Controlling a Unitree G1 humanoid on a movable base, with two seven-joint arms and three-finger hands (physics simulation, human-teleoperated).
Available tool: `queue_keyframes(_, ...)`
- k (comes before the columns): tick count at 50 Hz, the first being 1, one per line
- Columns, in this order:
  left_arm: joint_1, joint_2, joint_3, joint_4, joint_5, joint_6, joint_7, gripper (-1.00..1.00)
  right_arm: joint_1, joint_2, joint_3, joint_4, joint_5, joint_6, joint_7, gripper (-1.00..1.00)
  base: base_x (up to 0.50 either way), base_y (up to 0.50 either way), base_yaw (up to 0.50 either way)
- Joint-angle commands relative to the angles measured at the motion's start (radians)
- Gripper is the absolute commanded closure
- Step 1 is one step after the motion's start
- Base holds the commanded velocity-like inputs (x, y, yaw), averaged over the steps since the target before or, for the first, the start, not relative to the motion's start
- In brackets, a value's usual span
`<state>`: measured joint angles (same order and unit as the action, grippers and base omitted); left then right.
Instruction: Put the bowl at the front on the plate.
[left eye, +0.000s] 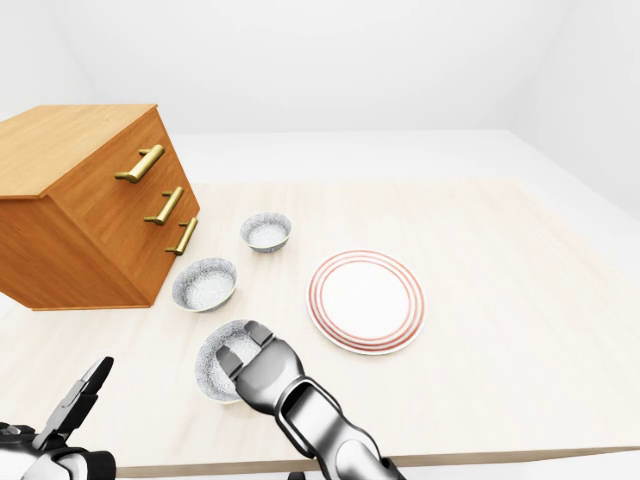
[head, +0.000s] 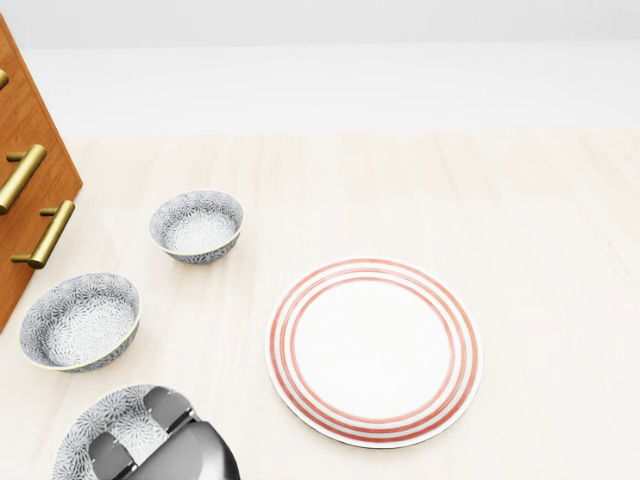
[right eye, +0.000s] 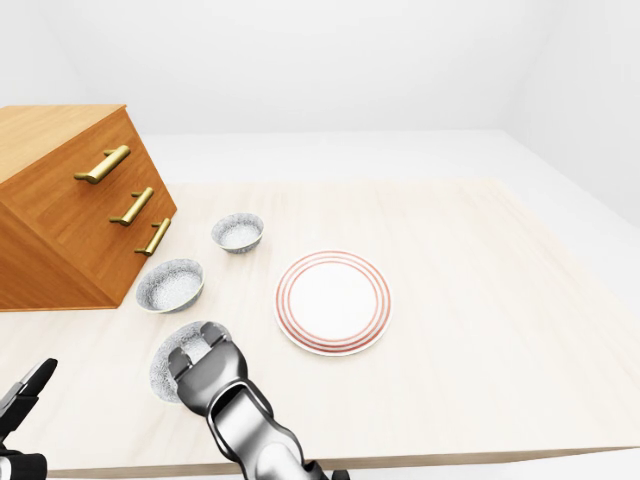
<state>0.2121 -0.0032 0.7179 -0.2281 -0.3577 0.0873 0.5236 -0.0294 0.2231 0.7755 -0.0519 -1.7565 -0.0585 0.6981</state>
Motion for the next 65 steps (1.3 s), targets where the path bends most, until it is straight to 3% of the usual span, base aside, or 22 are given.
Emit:
queue_keyframes(1, 0.000, 0.000, 0.000, 0.000, 0.000, 0.000, 0.000, -1.00, 0.000, 0.001, 0.000, 0.004, 0.000, -0.001, 0.000, -1.00, 0.00, 0.00, 0.00)
queue_keyframes(14, 0.005, -0.003, 0.005, -0.013, -0.003, 0.000, 0.000, -1.00, -0.018, 0.046, 0.011, 0.115, 0.036, -0.029, 0.000, -1.00, 0.00, 0.00, 0.00)
queue_keyframes(42, 0.000, 0.000, -0.001, 0.001, -0.003, 0.000, 0.000, -1.00, -0.060, 0.097, -0.047, 0.293, 0.106, -0.029, -0.027, -1.00, 0.00, 0.00, 0.00)
queue_keyframes(49, -0.002, 0.001, 0.000, 0.004, -0.003, 0.000, 0.000, -1.00, -0.065, 0.107, -0.046, 0.310, 0.125, -0.007, -0.028, -1.00, 0.00, 0.00, 0.00)
queue_keyframes(60, -0.004, 0.002, -0.002, 0.010, -0.001, 0.000, 0.000, -1.00, -0.105, 0.126, -0.093, 0.460, 0.164, -0.029, -0.105, -1.00, 0.00, 0.00, 0.00)
queue_keyframes(61, -0.001, 0.002, -0.001, 0.000, -0.005, 0.000, 0.000, -1.00, -0.106, 0.126, -0.099, 0.467, 0.172, -0.029, -0.108, -0.57, 0.00, 0.00, 0.00)
queue_keyframes(62, -0.002, 0.003, -0.001, 0.000, -0.005, 0.000, 0.000, -1.00, -0.107, 0.126, -0.099, 0.469, 0.171, -0.029, -0.109, -0.38, 0.00, 0.00, 0.00)
queue_keyframes(63, -0.001, 0.002, -0.001, -0.001, -0.004, 0.000, 0.000, -1.00, -0.107, 0.126, -0.101, 0.464, 0.170, -0.029, -0.110, 1.00, 0.00, 0.00, 0.00)
queue_keyframes(65, -0.001, 0.001, 0.000, -0.002, -0.004, 0.000, 0.000, -1.00, -0.107, 0.126, -0.105, 0.473, 0.174, -0.029, -0.121, 1.00, 0.00, 0.00, 0.00)
